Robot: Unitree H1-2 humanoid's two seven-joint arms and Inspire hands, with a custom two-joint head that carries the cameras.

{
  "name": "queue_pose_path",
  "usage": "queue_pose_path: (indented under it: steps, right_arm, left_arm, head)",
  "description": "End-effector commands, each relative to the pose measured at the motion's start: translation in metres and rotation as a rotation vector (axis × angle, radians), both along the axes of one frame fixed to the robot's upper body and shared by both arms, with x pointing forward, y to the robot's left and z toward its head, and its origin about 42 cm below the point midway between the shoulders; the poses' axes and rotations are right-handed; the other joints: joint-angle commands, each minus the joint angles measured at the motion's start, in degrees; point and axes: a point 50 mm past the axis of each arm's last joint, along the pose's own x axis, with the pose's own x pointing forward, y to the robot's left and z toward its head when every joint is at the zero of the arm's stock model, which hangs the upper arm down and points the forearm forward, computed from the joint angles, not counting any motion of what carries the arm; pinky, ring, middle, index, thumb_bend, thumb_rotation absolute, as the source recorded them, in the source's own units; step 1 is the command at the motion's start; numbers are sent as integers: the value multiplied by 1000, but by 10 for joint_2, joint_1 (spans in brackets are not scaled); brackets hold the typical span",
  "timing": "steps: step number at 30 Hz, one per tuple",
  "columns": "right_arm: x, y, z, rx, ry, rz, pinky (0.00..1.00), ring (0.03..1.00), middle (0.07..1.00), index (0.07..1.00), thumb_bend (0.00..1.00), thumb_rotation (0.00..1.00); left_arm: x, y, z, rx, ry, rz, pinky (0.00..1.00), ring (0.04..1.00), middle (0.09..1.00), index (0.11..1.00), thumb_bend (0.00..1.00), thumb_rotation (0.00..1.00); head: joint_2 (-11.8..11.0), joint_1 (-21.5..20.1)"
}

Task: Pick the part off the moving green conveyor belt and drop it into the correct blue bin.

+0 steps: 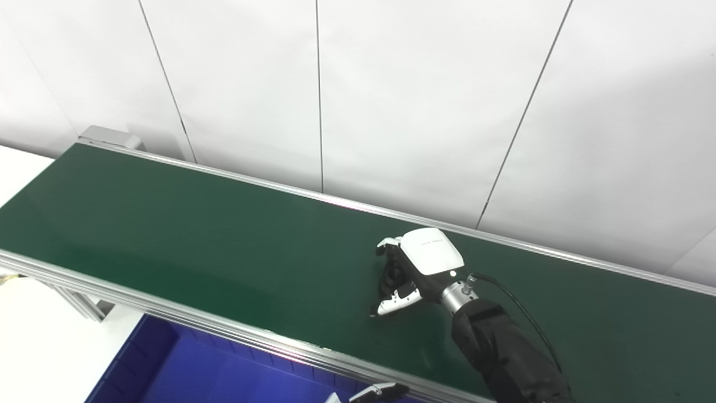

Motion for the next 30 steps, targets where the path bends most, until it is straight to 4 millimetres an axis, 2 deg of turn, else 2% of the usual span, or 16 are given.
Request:
queue_pose_path:
  steps: [1, 5, 8, 22, 30]
  right_arm:
    - [2, -1, 1, -20, -13, 15, 275, 390, 493, 528, 519, 1]
    - [3, -4, 3, -13, -17, 12, 278, 391, 496, 523, 513, 0]
    - [4, -5, 5, -4, -21, 15, 304, 438, 527, 521, 496, 0]
    - [4, -9, 13, 20, -39, 33, 309, 434, 526, 527, 494, 0]
    - [3, -9, 33, 102, -47, 36, 313, 437, 530, 513, 495, 0]
  left_arm:
    - [-18, -38, 9, -81, 13, -45, 763, 832, 840, 820, 1000, 935]
    - [-18, -37, 9, -89, 17, -43, 763, 832, 836, 817, 1000, 924]
    - [-18, -37, 8, -86, 19, -44, 766, 832, 839, 822, 1000, 928]
    - [-17, -37, 8, -84, 16, -46, 764, 833, 840, 820, 1000, 924]
    - [-16, -38, 8, -84, 16, -47, 776, 832, 840, 821, 1000, 928]
  head:
    - [1, -1]
    - [1, -2]
    - [2, -3]
    - [2, -6]
    - [2, -6]
